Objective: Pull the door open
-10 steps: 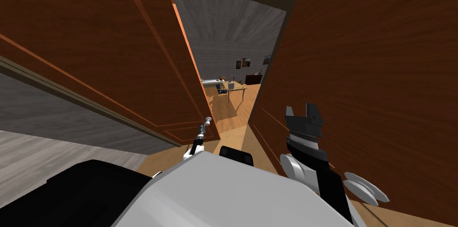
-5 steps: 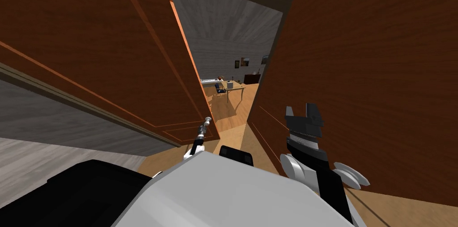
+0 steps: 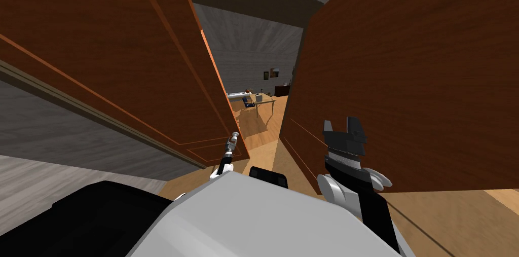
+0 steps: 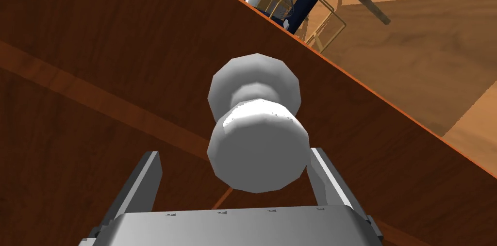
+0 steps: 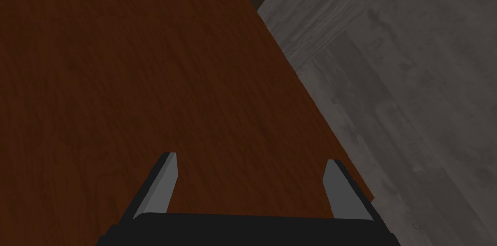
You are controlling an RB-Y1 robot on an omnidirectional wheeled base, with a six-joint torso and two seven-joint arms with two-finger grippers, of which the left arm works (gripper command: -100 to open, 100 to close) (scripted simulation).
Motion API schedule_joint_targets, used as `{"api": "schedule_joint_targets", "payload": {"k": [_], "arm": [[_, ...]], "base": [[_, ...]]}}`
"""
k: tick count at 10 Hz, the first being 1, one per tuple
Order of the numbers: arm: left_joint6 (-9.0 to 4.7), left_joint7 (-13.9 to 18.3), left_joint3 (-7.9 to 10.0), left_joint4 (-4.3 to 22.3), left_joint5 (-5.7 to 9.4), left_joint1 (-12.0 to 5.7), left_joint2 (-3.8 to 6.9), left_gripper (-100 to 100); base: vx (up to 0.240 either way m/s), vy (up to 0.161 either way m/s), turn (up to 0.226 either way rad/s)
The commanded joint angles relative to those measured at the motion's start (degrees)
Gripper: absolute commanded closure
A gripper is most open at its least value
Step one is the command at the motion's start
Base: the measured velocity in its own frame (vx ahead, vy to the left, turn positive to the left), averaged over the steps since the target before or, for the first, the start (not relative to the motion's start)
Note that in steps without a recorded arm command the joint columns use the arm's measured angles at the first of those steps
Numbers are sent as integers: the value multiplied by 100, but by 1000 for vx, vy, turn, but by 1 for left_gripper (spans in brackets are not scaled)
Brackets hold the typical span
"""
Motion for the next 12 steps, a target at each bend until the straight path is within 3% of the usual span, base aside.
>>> {"api": "schedule_joint_targets", "payload": {"k": [1, 2, 4, 5, 7, 8, 10, 11, 12], "arm": [[19, 286, -65, -91, 134, 9, -35, -100], [19, 358, -65, -91, 134, 9, -35, -100], [48, 731, -154, -158, 319, -2, -81, -100], [48, 796, -154, -158, 319, -2, -81, -100], [79, 1164, -249, -231, 520, -15, -131, -100], [79, 1256, -249, -231, 520, -15, -131, -100], [112, 1623, -348, -306, 727, -28, -183, -100], [112, 1722, -348, -306, 727, -28, -183, -100], [128, 1923, -397, -343, 831, -34, -208, -100]], "base": [[-85, 9, -48], [-57, 14, -21], [-59, 11, -31], [-56, 12, -19], [-82, 2, -43], [-68, 1, -15], [-66, 7, -41], [-66, 5, -19], [-58, 6, -30]]}}
